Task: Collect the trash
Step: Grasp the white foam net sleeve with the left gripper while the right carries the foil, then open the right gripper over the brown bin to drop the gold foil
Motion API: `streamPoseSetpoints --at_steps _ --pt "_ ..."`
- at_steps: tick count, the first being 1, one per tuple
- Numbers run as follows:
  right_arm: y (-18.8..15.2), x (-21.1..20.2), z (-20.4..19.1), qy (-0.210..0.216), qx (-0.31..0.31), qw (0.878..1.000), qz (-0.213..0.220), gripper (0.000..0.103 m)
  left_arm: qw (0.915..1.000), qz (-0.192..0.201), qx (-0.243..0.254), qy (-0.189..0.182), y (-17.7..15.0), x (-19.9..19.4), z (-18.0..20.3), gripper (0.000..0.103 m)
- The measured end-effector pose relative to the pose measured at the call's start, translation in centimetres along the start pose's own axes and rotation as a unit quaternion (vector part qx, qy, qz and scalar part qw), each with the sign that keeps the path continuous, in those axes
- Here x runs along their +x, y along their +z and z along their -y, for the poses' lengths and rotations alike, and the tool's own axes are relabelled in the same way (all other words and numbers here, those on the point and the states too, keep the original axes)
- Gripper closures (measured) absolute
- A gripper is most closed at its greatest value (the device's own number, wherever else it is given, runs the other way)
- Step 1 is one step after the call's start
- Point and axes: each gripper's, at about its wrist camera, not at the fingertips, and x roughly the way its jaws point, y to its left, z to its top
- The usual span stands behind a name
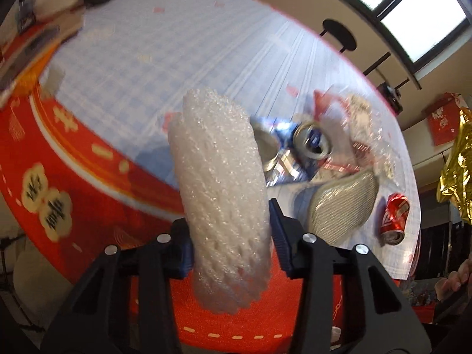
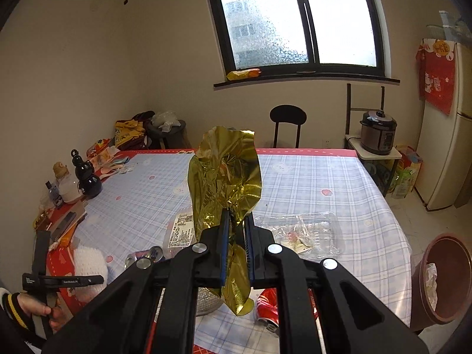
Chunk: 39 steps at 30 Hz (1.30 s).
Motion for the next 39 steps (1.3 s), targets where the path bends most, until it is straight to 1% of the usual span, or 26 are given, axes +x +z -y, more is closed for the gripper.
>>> streamPoseSetpoints --at_steps 3,6,10,13,15,21,25,28,33,37,39 --pt "0.4 -1.0 1.5 -0.012 0.01 1.0 0.015 0.092 0.9984 0.046 0.033 0.001 1.5 -2.6 2.1 0.057" --pt "0.8 -2.3 3.7 -0.031 0.021 0.999 0.03 0.092 0.9938 0.091 0.064 -0.001 3.0 -5.2 4.5 0.057" --pt "1.1 -4.5 7.4 -0.066 0.036 0.996 0.048 0.092 0.983 0.143 0.115 -0.005 4.5 -8.0 9.2 0.056" --pt "1.1 -6.2 10.6 -0.098 0.045 0.993 0.055 0.092 0.9735 0.171 0.15 -0.019 5.1 -9.2 13.1 0.056" --pt "1.0 -7.3 12.8 -0.123 0.05 0.99 0.058 0.092 0.9683 0.182 0.168 -0.032 5.2 -9.6 15.7 0.056" --pt "0.1 -10.5 20.8 -0.206 0.065 0.975 0.045 0.092 0.9555 0.188 0.211 -0.084 3.9 -8.9 24.1 0.056" --pt "-0.8 -12.0 26.8 -0.257 0.071 0.964 0.023 0.092 0.9491 0.182 0.226 -0.123 2.0 -7.6 29.4 0.056" --pt "-1.3 -12.6 30.9 -0.292 0.074 0.954 -0.001 0.092 0.9461 0.174 0.233 -0.143 0.7 -6.5 32.6 0.056" --pt "-2.2 -12.5 36.6 -0.318 0.096 0.943 -0.036 0.092 0.9444 0.159 0.242 -0.156 -1.0 -4.8 36.1 0.056" --pt "-2.5 -11.8 39.1 -0.334 0.097 0.936 -0.056 0.091 0.9443 0.154 0.246 -0.155 -2.3 -4.1 37.6 0.056" --pt "-2.5 -11.8 39.6 -0.332 0.101 0.936 -0.054 0.09 0.9432 0.154 0.25 -0.156 -2.5 -4.0 38.0 0.056"
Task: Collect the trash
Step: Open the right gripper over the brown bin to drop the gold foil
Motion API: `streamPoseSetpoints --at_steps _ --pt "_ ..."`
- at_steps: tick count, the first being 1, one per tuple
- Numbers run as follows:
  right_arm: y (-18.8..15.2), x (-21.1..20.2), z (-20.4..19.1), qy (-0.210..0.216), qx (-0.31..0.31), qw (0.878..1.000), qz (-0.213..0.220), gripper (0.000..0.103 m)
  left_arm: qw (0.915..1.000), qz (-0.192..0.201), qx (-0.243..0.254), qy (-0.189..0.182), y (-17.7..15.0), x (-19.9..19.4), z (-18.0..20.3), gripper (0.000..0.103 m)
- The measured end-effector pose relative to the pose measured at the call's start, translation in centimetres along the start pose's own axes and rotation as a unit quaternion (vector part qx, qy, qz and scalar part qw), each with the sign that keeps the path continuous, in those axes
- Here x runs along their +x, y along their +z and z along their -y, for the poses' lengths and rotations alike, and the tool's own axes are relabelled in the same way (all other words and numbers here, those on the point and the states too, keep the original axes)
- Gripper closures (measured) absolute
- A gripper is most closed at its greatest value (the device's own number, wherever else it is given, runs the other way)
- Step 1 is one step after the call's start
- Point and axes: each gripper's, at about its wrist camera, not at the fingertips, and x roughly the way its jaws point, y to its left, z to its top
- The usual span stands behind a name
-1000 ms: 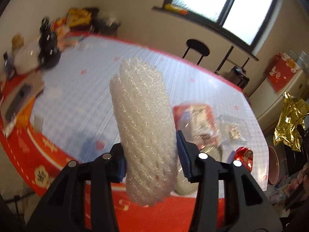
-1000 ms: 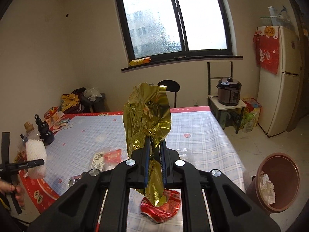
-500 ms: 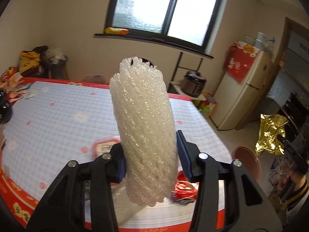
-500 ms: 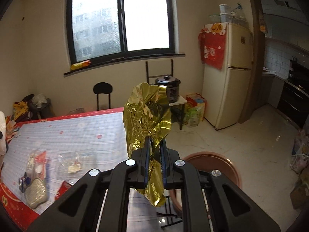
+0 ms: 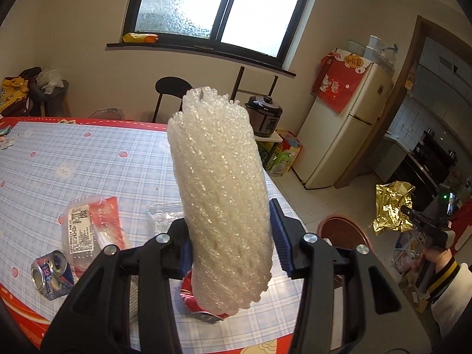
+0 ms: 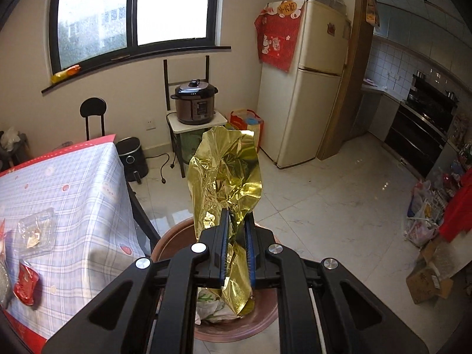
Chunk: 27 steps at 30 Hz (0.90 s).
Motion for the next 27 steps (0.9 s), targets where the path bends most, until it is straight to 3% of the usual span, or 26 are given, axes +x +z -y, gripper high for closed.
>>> streamPoseSetpoints --at_steps 2,3,4,9,20,27 --pt "0.3 0.3 0.2 -0.006 -0.001 1.0 0.0 0.073 1.0 -0.001 0.007 -0.003 0.1 0.2 0.8 0.056" --pt "0.5 0.2 0.3 -0.008 0.001 1.0 0.005 0.051 0.9999 -0.001 0.01 -0.005 0.1 0.0 0.5 0.056" --pt "0.7 -0.3 0.4 -0.011 0.003 1.0 0.018 0.037 0.9999 -0.001 0.015 -0.007 0.1 0.1 0.9 0.056" --pt "1.4 -3.2 1.0 -0.033 0.013 0.997 0.069 0.005 0.9992 -0.002 0.032 -0.023 0.5 0.6 2.7 0.056" --pt "2.3 -12.4 3.6 -0.04 0.047 0.985 0.161 0.005 0.9905 -0.016 0.085 -0.107 1.4 3.5 10.2 0.055" --pt "1.2 -16.0 7.0 -0.064 0.077 0.981 0.165 0.005 0.9692 -0.059 0.145 -0.19 0.7 8.7 19.7 0.055"
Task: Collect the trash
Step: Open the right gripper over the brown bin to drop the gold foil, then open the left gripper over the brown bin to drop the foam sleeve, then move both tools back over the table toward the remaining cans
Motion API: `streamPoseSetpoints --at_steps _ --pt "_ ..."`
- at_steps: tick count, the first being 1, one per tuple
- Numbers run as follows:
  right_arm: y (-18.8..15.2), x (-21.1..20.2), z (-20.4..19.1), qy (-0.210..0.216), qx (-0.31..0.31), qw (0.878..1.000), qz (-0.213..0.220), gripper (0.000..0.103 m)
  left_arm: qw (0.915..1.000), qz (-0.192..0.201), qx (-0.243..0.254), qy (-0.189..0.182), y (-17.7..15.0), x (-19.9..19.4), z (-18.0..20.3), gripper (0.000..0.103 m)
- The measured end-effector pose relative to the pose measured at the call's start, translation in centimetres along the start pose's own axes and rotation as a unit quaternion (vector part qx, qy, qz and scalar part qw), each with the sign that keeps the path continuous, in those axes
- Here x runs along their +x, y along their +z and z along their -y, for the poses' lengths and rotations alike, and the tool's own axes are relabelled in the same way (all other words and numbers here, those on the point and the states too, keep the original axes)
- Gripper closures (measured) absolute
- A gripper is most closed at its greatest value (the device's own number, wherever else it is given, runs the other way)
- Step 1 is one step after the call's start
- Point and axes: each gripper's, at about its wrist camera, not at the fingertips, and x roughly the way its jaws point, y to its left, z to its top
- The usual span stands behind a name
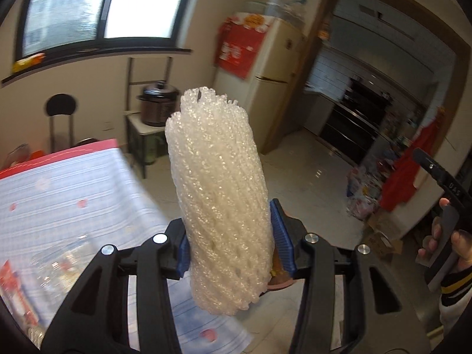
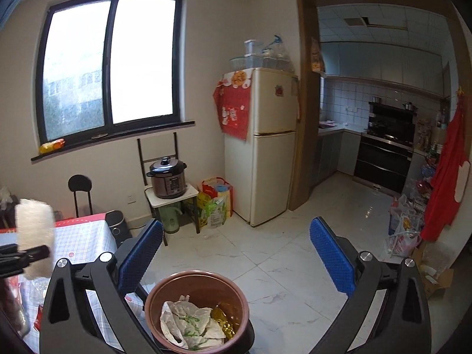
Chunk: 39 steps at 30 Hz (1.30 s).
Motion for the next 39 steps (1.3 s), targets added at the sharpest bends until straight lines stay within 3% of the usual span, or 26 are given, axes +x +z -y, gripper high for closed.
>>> streamPoseSetpoints --at_steps 2,4,5,6,10,15,23,29,34,39 --pt "-0.3 -0.7 1.4 -0.011 0.019 1.0 -0.002 0.005 0.9994 -0.012 0.018 -0.028 0.7 2.8 2.2 0.053" --pt "-0.7 -1.1 2.4 -0.019 0.034 0.999 -0.004 0.005 0.9976 -0.007 0.035 -0.058 1.5 4.7 4.0 0.037" --pt "-0.8 -1.2 2.5 -0.022 0.036 0.999 -0.005 0.005 0.9968 0.0 0.046 -0.066 1.8 5.4 4.9 0.013" --pt "-1.1 -1.3 2.8 -0.026 0.037 0.999 -0.008 0.005 0.9967 0.008 0.052 -0.062 2.2 6.0 5.6 0.006" --pt "-1.7 -1.7 3.9 -0.035 0.043 0.998 -0.014 0.005 0.9956 0.018 0.065 -0.064 3.3 6.9 7.4 0.006" --pt "-1.6 -2.2 4.1 -0.032 0.049 0.998 -0.005 0.005 0.9979 0.025 0.04 -0.044 3.3 5.6 6.0 0.006" --pt "-1.2 -2.2 2.3 0.006 0.055 0.998 0.003 0.005 0.9977 0.047 0.002 0.048 3.5 -0.3 -0.3 0.006" --pt "-1.4 -1.6 -2.0 0.058 0.055 0.997 -0.003 0.005 0.9869 0.074 -0.033 0.14 2.3 -8.3 -7.5 0.006" --pt "-1.8 -0.8 -7.8 0.113 0.051 0.992 -0.026 0.005 0.9663 0.089 -0.07 0.231 -0.3 -17.6 -14.6 0.006" --pt "-2.1 -1.0 -15.0 0.179 0.026 0.983 -0.043 0.005 0.9337 0.103 -0.116 0.323 -4.8 -27.5 -21.3 0.006"
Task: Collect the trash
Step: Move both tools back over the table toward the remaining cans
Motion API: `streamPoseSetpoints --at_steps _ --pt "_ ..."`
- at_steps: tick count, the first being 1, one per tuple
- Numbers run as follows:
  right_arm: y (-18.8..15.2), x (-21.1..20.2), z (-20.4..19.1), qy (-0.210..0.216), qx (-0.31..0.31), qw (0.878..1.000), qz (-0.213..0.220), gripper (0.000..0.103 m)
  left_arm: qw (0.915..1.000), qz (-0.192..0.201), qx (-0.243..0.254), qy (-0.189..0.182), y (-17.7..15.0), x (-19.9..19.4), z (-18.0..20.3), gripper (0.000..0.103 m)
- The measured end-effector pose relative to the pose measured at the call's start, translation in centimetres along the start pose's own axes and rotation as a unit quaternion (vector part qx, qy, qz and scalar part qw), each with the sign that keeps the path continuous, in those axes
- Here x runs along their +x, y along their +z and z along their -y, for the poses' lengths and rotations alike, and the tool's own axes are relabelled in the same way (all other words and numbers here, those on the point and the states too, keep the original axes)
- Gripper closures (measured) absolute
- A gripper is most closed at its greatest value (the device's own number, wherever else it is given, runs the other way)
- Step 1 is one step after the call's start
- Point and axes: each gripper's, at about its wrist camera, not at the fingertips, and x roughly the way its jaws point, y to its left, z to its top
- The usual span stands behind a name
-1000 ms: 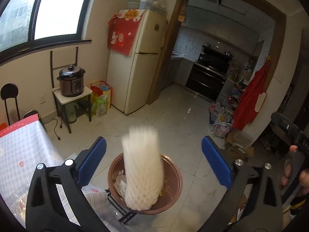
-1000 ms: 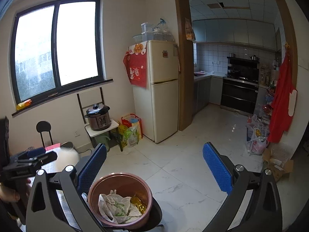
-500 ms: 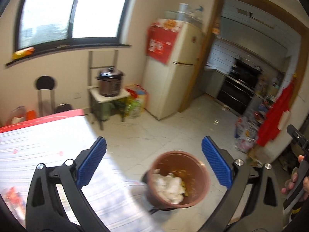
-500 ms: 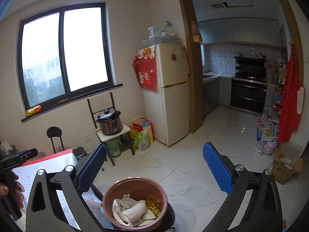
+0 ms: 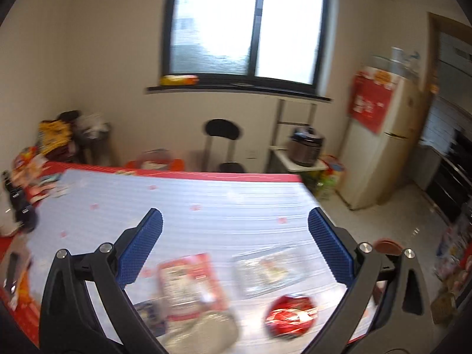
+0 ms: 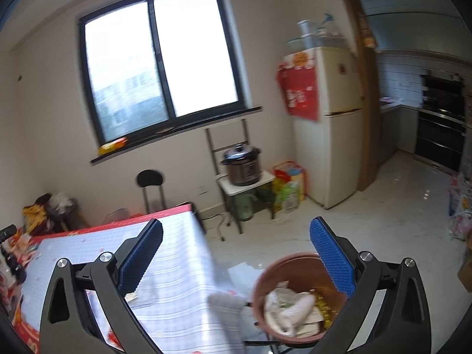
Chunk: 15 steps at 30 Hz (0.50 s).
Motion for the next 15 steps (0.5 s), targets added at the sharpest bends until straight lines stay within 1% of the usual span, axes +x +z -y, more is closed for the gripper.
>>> streamPoseSetpoints --at_steps 4,8,12,15 --pt "-1.3 1.6 -5.4 0.043 0.002 0.999 -0.025 0.005 0.9973 -0.002 -0.049 0.055 -1.7 -2.6 -9.0 0.006" --pt "-2.2 3.3 -10.6 0.072 -0.009 0.996 -0.05 0.005 0.9914 -0.011 -0.091 0.093 -4.4 -4.0 -16.0 0.006" --pt "-3.6 4.4 -15.8 0.108 -0.028 0.991 -0.077 0.005 0.9869 -0.039 -0.119 0.102 -8.0 -4.0 -20.7 0.006" --pt "-4.8 5.1 -19.7 0.125 -0.051 0.987 -0.089 0.005 0.9838 -0.065 -0.138 0.094 -10.6 -2.9 -22.7 0.006"
